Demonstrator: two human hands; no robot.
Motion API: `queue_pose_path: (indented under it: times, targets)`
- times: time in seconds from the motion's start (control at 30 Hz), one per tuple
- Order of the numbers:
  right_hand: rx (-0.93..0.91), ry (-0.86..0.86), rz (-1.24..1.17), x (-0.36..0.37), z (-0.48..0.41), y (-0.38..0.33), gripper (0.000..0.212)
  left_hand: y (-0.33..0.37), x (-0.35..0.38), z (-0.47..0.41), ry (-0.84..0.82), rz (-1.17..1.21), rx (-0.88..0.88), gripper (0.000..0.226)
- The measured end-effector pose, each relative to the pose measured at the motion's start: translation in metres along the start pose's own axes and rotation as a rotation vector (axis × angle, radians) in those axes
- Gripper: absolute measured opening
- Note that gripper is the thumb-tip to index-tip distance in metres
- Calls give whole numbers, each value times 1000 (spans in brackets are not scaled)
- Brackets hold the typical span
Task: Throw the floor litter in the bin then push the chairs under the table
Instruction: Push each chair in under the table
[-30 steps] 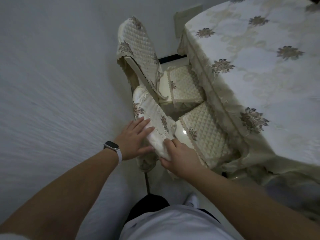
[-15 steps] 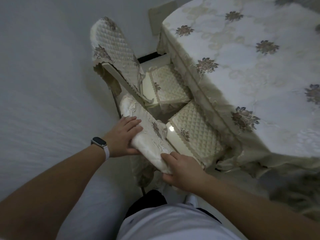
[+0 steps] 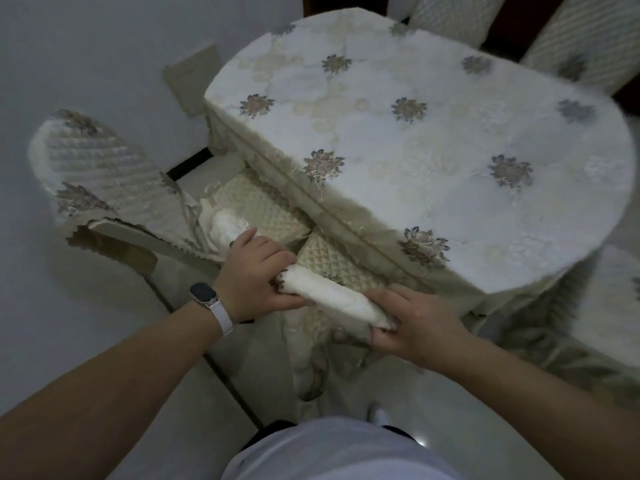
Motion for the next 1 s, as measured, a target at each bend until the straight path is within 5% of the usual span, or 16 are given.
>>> queue_pose_path:
  times: [0.43, 0.8, 1.0]
  targets:
    - [254, 247, 239, -36, -64, 24, 48, -31, 0, -98, 87, 68, 43, 58]
    - [270, 292, 272, -55, -93, 63, 41, -68, -1, -144, -18, 70, 191, 58]
    - [328, 338, 283, -57, -95, 70, 38, -80, 5, -156, 87, 80, 234, 52]
Point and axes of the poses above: each hand's wrist, its own z-axis away from the middle knuckle, its own x-axis out of the palm, y = z × x, the point moved 6 cm from there along -z, towards the middle knuckle, and after that the axes turned 12 degrees about -y, right-handed, at the moved point
